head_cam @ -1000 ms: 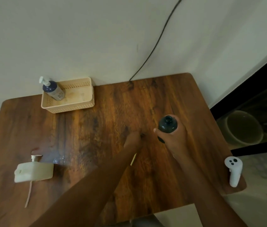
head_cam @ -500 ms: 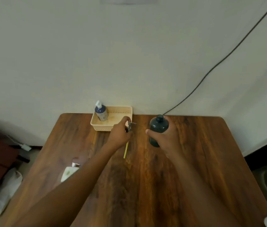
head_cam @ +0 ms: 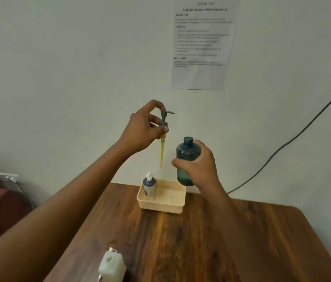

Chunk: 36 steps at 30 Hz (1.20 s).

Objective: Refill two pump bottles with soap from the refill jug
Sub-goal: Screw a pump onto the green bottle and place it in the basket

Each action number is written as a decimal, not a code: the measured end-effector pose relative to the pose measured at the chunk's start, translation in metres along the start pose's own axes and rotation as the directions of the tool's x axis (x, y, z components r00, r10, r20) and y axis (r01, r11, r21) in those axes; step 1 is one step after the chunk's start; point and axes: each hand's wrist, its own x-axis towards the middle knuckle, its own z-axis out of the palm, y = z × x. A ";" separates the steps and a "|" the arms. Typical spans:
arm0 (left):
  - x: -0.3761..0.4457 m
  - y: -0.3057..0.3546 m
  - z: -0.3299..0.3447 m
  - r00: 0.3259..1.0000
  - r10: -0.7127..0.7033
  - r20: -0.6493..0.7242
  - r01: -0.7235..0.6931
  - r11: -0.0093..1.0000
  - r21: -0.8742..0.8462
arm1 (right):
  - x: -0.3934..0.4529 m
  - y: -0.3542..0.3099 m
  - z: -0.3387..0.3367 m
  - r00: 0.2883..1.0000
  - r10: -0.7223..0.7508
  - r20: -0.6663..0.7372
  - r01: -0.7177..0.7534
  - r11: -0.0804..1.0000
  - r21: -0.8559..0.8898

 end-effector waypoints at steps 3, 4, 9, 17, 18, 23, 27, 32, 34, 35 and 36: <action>0.012 0.034 -0.029 0.996 0.069 -0.050 -0.072 0.997 -0.042 | 0.002 -0.015 0.008 0.999 -0.029 0.019 0.029 1.000 -0.004; 0.015 0.044 -0.037 0.993 0.094 -0.065 -0.098 0.994 -0.049 | 0.002 -0.018 0.009 0.999 -0.033 0.024 0.033 0.999 -0.005; 0.026 0.088 -0.061 0.976 0.189 -0.110 -0.200 0.975 -0.093 | -0.001 -0.027 0.016 0.999 -0.036 0.040 0.037 0.999 -0.012; 0.019 0.109 -0.059 0.972 0.211 -0.107 -0.224 0.966 -0.129 | -0.005 -0.033 0.020 0.998 -0.045 0.048 0.045 0.999 0.003; 0.018 0.108 -0.058 0.973 0.206 -0.104 -0.219 0.967 -0.132 | -0.005 -0.034 0.020 0.998 -0.049 0.047 0.049 0.999 0.002; 0.007 0.102 -0.047 0.978 0.199 -0.068 -0.206 0.971 -0.123 | -0.007 -0.037 0.019 0.997 -0.071 0.038 0.071 0.997 -0.005; -0.008 0.087 -0.029 0.986 0.161 -0.036 -0.164 0.980 -0.109 | -0.004 -0.042 0.016 0.997 -0.073 0.023 0.073 0.997 -0.004; -0.025 0.070 -0.009 0.992 0.121 -0.024 -0.123 0.990 -0.074 | -0.001 -0.045 0.013 0.997 -0.074 -0.012 0.074 0.997 -0.023; -0.029 0.067 -0.003 0.994 0.106 -0.017 -0.107 0.991 -0.085 | -0.001 -0.046 0.013 0.997 -0.077 -0.022 0.076 0.997 -0.026; -0.030 0.066 0.000 0.995 0.101 -0.017 -0.102 0.991 -0.085 | -0.001 -0.046 0.012 0.997 -0.078 -0.027 0.077 0.997 -0.027; -0.032 0.065 0.002 0.995 0.097 -0.019 -0.099 0.991 -0.087 | -0.001 -0.046 0.011 0.996 -0.080 -0.030 0.079 0.996 -0.028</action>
